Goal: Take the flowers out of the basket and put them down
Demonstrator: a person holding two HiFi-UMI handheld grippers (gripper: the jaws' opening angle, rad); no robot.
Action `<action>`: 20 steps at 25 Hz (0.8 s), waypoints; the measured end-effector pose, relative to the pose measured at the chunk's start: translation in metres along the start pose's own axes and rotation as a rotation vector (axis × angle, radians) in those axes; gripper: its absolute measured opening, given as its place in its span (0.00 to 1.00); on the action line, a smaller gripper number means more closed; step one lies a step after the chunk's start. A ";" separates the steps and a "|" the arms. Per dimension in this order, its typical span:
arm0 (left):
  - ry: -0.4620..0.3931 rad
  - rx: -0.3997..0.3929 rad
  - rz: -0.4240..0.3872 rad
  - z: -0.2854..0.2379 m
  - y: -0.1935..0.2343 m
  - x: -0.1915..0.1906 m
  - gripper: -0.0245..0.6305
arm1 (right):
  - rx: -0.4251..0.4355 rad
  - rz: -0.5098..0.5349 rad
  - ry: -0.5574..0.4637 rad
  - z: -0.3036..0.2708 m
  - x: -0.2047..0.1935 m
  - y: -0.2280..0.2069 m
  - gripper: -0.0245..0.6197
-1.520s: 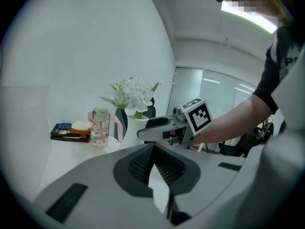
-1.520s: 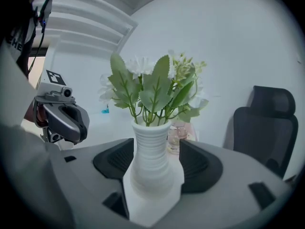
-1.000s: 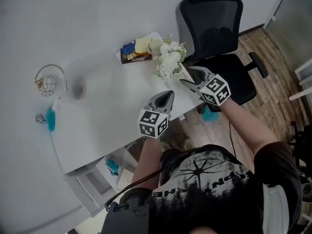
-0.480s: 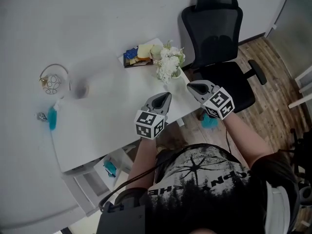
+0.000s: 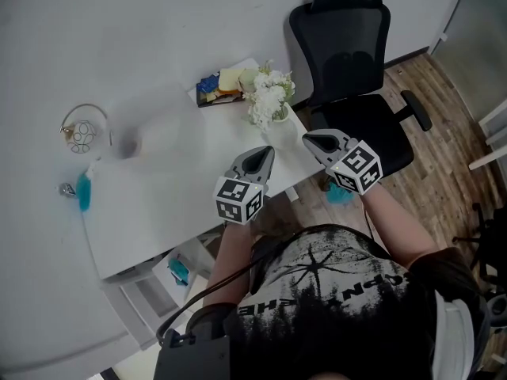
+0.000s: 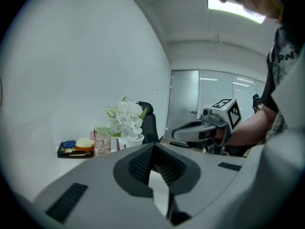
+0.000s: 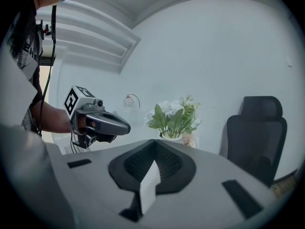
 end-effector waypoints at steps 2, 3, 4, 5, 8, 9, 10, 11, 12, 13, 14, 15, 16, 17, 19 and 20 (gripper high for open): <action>0.001 -0.001 -0.001 -0.002 -0.001 0.001 0.05 | -0.006 -0.004 -0.002 0.001 0.000 -0.001 0.07; 0.000 0.000 -0.002 -0.002 -0.001 0.002 0.05 | -0.008 -0.002 -0.001 0.001 0.000 -0.002 0.07; 0.000 0.001 -0.003 -0.003 -0.001 0.002 0.05 | -0.010 0.005 0.000 0.001 0.000 -0.002 0.07; 0.001 0.001 -0.004 -0.003 -0.001 0.002 0.05 | -0.010 0.012 0.002 0.002 0.000 -0.002 0.06; 0.006 0.002 -0.004 -0.004 -0.001 0.001 0.05 | -0.011 0.025 0.005 0.002 0.000 -0.002 0.06; 0.007 0.002 -0.003 -0.004 -0.001 0.001 0.05 | -0.011 0.027 0.004 0.002 0.001 -0.002 0.06; 0.007 0.003 -0.003 -0.004 0.000 0.001 0.05 | -0.010 0.028 0.002 0.001 0.002 -0.001 0.06; 0.007 0.003 -0.003 -0.004 0.000 0.001 0.05 | -0.010 0.030 0.002 0.001 0.002 0.000 0.06; 0.007 0.002 -0.003 -0.003 0.000 0.001 0.05 | -0.010 0.032 0.002 0.001 0.002 0.000 0.06; 0.008 0.002 -0.003 -0.004 0.000 0.001 0.05 | -0.010 0.034 0.003 0.001 0.002 0.000 0.06; 0.009 0.001 -0.004 -0.004 0.000 0.001 0.05 | -0.010 0.036 0.006 0.001 0.001 0.000 0.06; 0.012 0.000 -0.004 -0.004 0.000 0.001 0.05 | -0.011 0.040 0.009 0.001 0.001 0.000 0.06; 0.014 -0.001 -0.006 -0.005 0.000 0.001 0.05 | -0.012 0.047 0.013 0.000 0.000 0.000 0.06; 0.016 0.000 -0.007 -0.005 0.001 0.002 0.05 | -0.011 0.053 0.017 -0.001 0.001 0.000 0.06; 0.020 0.003 -0.006 -0.005 0.001 0.003 0.05 | -0.006 0.056 0.020 -0.002 0.001 0.002 0.06; 0.022 0.003 -0.004 -0.005 0.001 0.002 0.05 | -0.004 0.054 0.020 -0.002 0.000 0.003 0.06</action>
Point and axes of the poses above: the fingertips, and each gripper's own axes: z backward along the fingers, y to its left, x out of its top, the point moved 9 cm from there along z, backward along the fingers, and after that the axes turned 4 degrees about -y, right-handed, at the moved point
